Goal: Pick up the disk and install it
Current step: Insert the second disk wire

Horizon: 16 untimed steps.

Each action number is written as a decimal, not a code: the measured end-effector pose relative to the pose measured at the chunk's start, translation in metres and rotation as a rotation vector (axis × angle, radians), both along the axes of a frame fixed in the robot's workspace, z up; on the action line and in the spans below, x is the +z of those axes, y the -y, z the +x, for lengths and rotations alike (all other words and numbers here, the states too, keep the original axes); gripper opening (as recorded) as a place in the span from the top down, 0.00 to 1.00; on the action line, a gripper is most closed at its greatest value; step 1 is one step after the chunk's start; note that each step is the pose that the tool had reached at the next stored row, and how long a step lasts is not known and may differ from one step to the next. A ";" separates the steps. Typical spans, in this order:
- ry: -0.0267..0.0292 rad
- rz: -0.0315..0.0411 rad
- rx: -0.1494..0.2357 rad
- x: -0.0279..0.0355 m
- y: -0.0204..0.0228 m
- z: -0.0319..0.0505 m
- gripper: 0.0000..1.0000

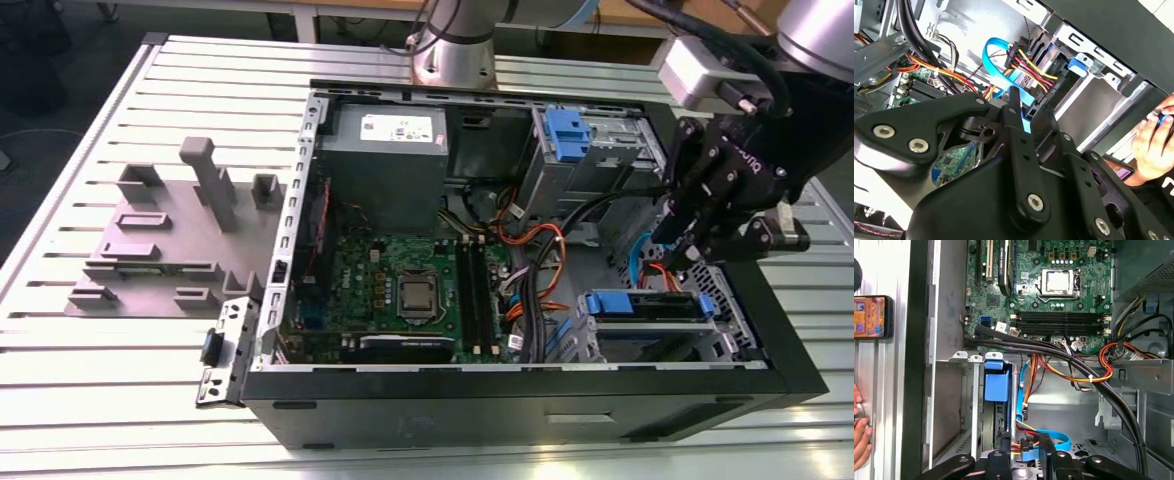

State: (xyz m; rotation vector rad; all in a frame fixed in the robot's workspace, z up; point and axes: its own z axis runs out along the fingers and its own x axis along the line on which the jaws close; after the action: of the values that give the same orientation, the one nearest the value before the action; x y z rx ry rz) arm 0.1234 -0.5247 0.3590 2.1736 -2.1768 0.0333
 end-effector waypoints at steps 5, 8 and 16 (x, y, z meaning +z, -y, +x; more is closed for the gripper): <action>0.0000 0.0134 0.000 -0.0064 0.0000 0.0000 0.64; 0.0000 0.0249 0.000 -0.0089 0.0000 0.0000 0.64; 0.0000 0.0401 0.000 -0.0094 -0.0001 0.0000 0.79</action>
State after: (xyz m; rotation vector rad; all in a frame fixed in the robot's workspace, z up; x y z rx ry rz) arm 0.1234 -0.5246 0.3497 2.1943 -2.1964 -0.0105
